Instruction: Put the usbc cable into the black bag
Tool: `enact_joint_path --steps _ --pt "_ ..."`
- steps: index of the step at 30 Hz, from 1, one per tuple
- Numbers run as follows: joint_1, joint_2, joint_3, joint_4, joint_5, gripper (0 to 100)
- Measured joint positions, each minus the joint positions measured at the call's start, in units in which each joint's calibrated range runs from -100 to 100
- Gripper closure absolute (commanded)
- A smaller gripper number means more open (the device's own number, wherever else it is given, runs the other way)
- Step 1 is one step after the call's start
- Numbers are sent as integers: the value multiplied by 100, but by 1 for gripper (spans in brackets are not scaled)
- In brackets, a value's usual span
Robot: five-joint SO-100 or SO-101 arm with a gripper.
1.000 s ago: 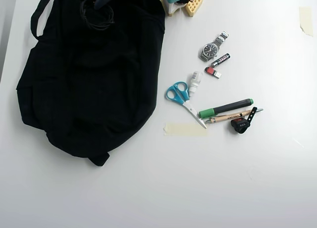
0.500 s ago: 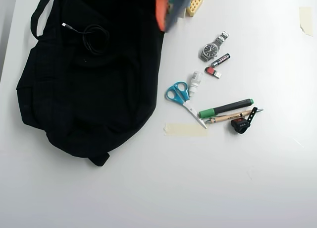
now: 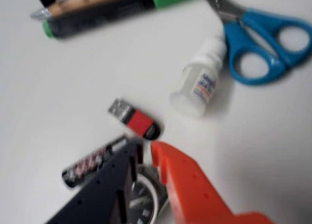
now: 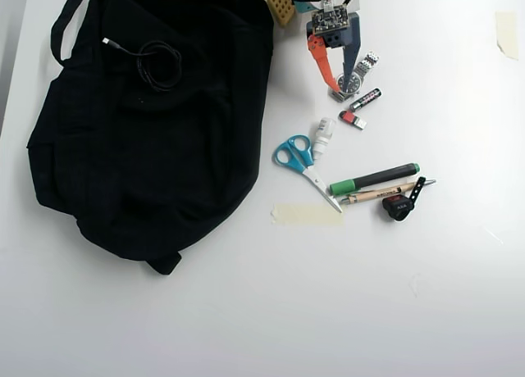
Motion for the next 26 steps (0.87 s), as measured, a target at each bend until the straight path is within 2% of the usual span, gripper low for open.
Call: enact_joint_path --steps 5,11,26 --pt "-51 0 119 349 0 98" --pt "-15 0 145 1304 0 98" --pt "15 0 145 1440 0 98"
